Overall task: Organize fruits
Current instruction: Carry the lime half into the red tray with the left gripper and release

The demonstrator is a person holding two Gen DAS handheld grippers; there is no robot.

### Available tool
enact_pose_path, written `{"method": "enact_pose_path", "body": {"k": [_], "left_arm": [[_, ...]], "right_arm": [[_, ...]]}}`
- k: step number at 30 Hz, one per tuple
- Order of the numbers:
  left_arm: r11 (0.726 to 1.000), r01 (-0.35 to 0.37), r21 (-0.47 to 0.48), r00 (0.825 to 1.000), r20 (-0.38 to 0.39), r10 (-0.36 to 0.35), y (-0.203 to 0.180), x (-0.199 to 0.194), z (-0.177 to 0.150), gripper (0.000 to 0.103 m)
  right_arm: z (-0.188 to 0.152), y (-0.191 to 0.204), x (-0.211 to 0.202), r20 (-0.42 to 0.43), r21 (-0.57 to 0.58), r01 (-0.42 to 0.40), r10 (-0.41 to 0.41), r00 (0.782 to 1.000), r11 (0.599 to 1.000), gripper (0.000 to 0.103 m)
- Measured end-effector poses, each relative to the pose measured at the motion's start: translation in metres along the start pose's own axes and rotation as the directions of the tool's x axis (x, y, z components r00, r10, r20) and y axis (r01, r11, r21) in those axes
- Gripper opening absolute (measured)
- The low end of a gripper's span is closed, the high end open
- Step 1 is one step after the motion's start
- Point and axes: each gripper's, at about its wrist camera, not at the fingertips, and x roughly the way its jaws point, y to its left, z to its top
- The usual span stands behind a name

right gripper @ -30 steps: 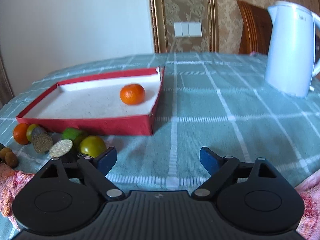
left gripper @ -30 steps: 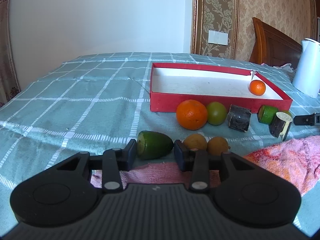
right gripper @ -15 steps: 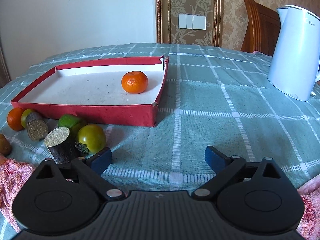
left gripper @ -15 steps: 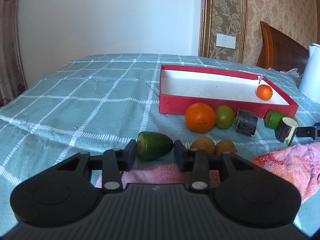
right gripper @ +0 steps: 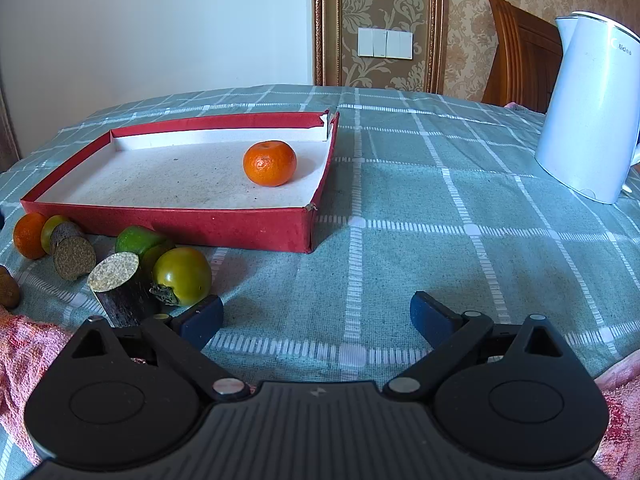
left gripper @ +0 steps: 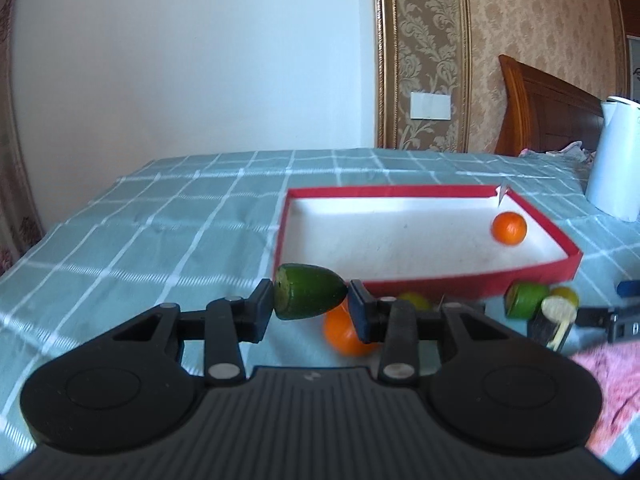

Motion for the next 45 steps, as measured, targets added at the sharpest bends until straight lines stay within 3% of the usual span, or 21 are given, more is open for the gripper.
{"method": "enact_pose_path", "body": {"k": [9,19,22,24,27,35,38,45], "left_arm": [[0.999,0.019,0.051,1.0,-0.014,-0.019,-0.022,0.048,0.035,0.037],[0.994,0.029,0.102,0.987,-0.161,-0.012,-0.043,0.131,0.06,0.037],[0.993,0.015,0.115,0.977,-0.213,0.01,-0.046,0.145,0.059,0.042],[0.991,-0.009,0.135,0.977,-0.21,0.037,-0.048,0.148,0.059,0.057],[0.99,-0.036,0.136,0.981,-0.185,0.061,-0.045,0.143,0.059,0.073],[0.995,-0.074,0.061,0.995,-0.06,0.077,-0.023,0.082,0.056,0.081],[0.997,-0.072,0.024,0.997,-0.033,0.073,-0.009,0.05,0.042,0.089],[0.992,-0.067,-0.104,0.997,-0.032,0.064,0.029,-0.008,-0.005,0.091]], "right_arm": [[0.0,0.0,0.0,0.0,0.0,0.0,0.0,1.0,1.0,0.101],[0.0,0.0,0.0,0.0,-0.001,-0.001,0.001,1.0,1.0,0.102],[0.0,0.001,0.001,-0.001,-0.002,-0.002,0.002,1.0,1.0,0.102],[0.0,0.001,0.001,-0.001,-0.002,-0.002,0.002,1.0,1.0,0.102],[0.0,0.002,0.002,-0.002,-0.004,-0.003,0.003,1.0,1.0,0.103],[0.0,0.002,0.002,-0.002,-0.004,-0.003,0.003,1.0,1.0,0.103],[0.0,0.002,0.002,-0.002,-0.004,-0.003,0.003,1.0,1.0,0.103],[0.0,0.002,0.002,-0.002,-0.004,-0.003,0.003,1.0,1.0,0.103]]}}
